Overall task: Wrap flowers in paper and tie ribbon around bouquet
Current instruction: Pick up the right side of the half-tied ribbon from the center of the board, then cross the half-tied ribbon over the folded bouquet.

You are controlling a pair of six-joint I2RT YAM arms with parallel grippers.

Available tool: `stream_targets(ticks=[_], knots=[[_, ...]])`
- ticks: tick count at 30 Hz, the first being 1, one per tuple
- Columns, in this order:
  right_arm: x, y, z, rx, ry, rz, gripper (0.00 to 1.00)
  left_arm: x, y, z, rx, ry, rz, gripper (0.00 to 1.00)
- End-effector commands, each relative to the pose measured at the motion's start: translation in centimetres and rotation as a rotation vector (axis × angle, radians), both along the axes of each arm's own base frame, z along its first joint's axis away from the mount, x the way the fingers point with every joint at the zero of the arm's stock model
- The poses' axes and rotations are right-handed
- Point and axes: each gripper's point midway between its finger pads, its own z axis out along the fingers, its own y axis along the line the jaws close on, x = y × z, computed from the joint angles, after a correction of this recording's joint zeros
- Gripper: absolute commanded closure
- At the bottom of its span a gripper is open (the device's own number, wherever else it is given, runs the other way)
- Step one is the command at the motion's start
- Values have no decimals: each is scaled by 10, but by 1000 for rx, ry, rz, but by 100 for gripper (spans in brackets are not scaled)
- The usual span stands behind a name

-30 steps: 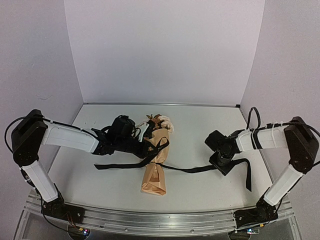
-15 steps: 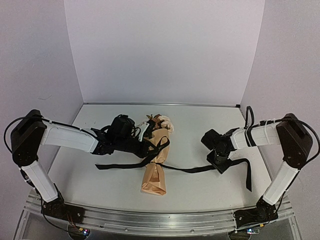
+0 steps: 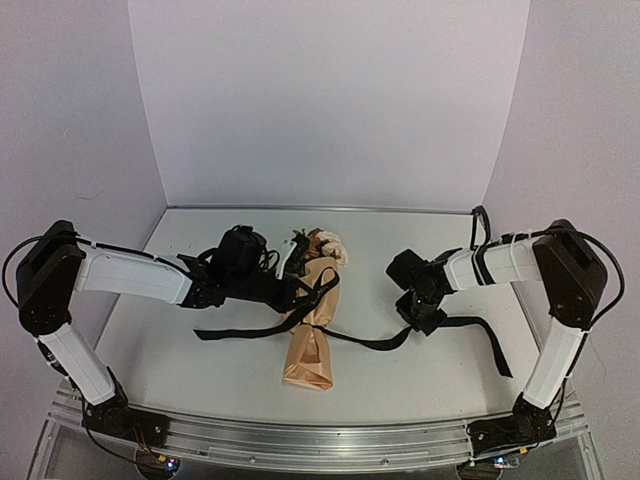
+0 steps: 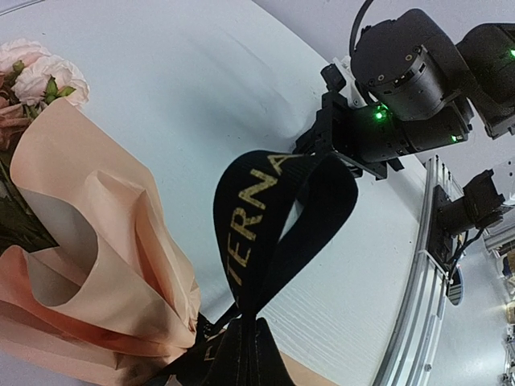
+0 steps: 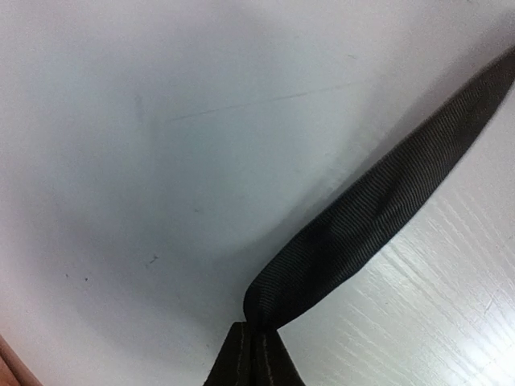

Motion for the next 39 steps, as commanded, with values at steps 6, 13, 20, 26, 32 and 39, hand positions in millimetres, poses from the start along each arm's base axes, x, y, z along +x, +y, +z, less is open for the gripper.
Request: stream_targets(ticks=[6, 13, 20, 26, 32, 39], knots=[[-6, 16, 6, 2, 95, 103, 100, -5, -6, 24, -65, -62, -53, 100], [44, 56, 87, 71, -95, 260, 100, -18, -15, 11, -58, -35, -154, 100], [71, 140, 140, 243, -185, 412, 100, -24, -26, -4, -9, -37, -203, 100], [69, 192, 170, 361, -209, 564, 100, -26, -20, -17, 13, -26, -191, 100], [48, 240, 190, 560, -187, 719, 100, -20, -14, -22, 10, -56, -137, 100], [37, 291, 234, 806, -295, 875, 100, -22, -3, -15, -66, -112, -92, 100]])
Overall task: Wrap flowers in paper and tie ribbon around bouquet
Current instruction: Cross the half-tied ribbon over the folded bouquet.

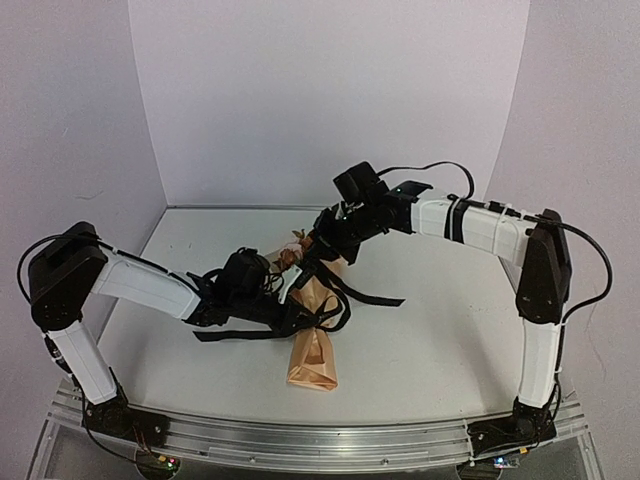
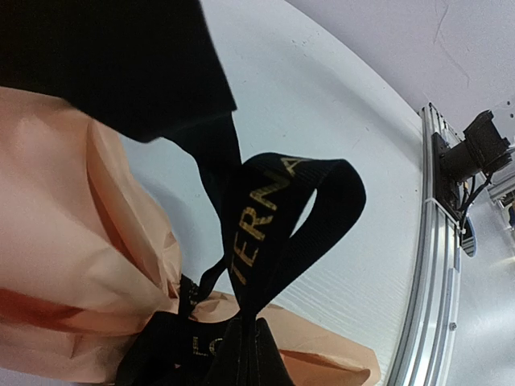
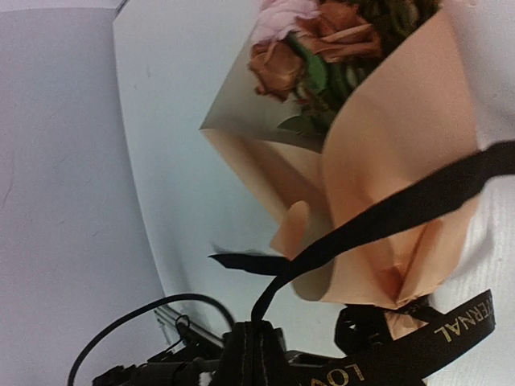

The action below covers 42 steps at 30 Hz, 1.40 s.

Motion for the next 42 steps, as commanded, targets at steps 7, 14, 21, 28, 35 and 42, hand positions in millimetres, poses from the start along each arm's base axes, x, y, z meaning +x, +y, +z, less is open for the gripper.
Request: stream_targets(ticks=[7, 14, 21, 28, 35, 42], knots=[[-16, 80, 45, 291, -38, 280, 100, -3, 13, 45, -178, -217, 36, 100], [-22, 71, -12, 180, 35, 310, 91, 1, 12, 45, -174, -265, 49, 100], [-24, 40, -5, 62, -57, 306, 55, 9, 7, 36, -179, -232, 91, 100], [-30, 14, 16, -3, -144, 314, 33, 10, 2, 31, -175, -209, 83, 100], [-35, -28, 18, -94, -205, 271, 27, 10, 1, 30, -165, -200, 76, 100], [-64, -54, 1, -184, -239, 351, 38, 10, -1, 32, -157, -207, 63, 100]])
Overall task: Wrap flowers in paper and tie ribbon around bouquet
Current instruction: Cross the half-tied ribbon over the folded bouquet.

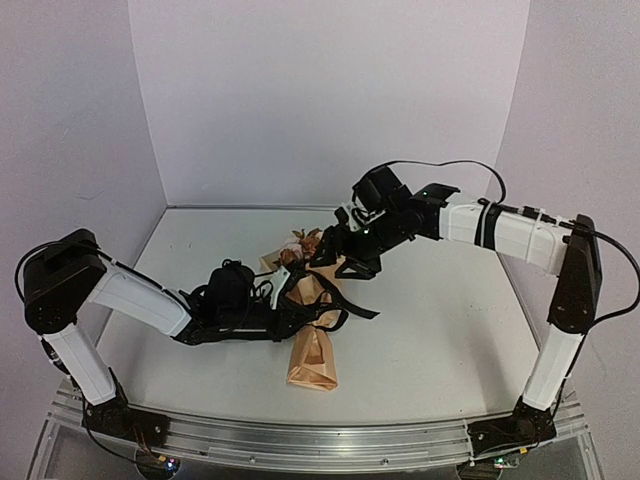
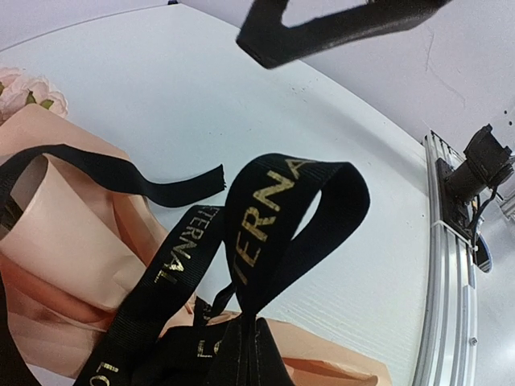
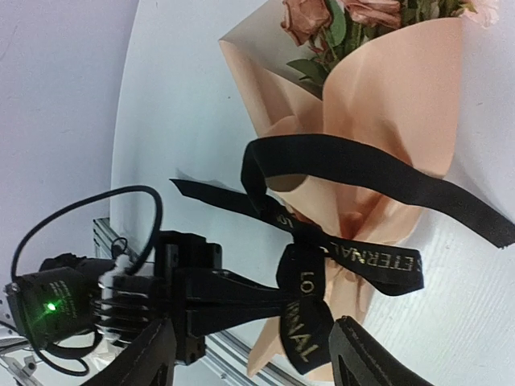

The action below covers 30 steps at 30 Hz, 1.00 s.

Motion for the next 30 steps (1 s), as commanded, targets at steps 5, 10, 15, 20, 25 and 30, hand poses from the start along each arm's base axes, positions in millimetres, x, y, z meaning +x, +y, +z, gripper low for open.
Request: stream_targets(ticks=[5, 10, 15, 20, 25, 30], knots=[[-18, -31, -21, -159, -84, 56, 42, 10, -11, 19, -24, -41, -3, 100], [-18, -39, -21, -175, -69, -7, 39, 13, -12, 16, -3, -38, 7, 100], [-24, -40, -10, -187, -106, -67, 37, 18, -10, 12, 25, -42, 29, 100], [-22, -44, -11, -181, -49, -193, 34, 22, -9, 10, 47, -58, 42, 100], [-27, -40, -19, -131, 106, -335, 38, 23, -8, 11, 55, -73, 47, 100], [-25, -37, -30, -110, 188, -432, 37, 24, -9, 10, 59, -87, 46, 100]])
